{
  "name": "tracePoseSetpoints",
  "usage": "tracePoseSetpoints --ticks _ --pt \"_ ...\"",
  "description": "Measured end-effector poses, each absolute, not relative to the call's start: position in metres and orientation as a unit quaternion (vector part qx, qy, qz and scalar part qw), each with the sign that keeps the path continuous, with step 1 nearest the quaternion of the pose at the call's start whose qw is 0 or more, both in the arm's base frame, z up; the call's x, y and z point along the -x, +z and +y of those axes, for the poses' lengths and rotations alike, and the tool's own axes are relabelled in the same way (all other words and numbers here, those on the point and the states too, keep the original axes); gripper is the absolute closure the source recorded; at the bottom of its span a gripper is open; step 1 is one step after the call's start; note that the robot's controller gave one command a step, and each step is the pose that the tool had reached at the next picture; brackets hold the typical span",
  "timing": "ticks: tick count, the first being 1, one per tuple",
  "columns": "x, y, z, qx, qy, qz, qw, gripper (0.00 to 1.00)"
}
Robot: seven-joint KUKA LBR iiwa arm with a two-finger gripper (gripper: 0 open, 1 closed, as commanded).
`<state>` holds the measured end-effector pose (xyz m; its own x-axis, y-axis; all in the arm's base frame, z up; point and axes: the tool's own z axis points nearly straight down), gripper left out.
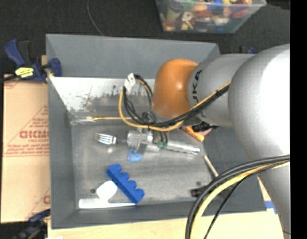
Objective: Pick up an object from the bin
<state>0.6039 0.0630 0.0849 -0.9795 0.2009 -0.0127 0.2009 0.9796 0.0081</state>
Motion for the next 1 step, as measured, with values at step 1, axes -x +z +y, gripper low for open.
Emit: tracePoseSetpoints --ticks 1 --pt "-0.6019 0.1247 0.0626 -0.101 0.003 0.995 0.003 1.00"
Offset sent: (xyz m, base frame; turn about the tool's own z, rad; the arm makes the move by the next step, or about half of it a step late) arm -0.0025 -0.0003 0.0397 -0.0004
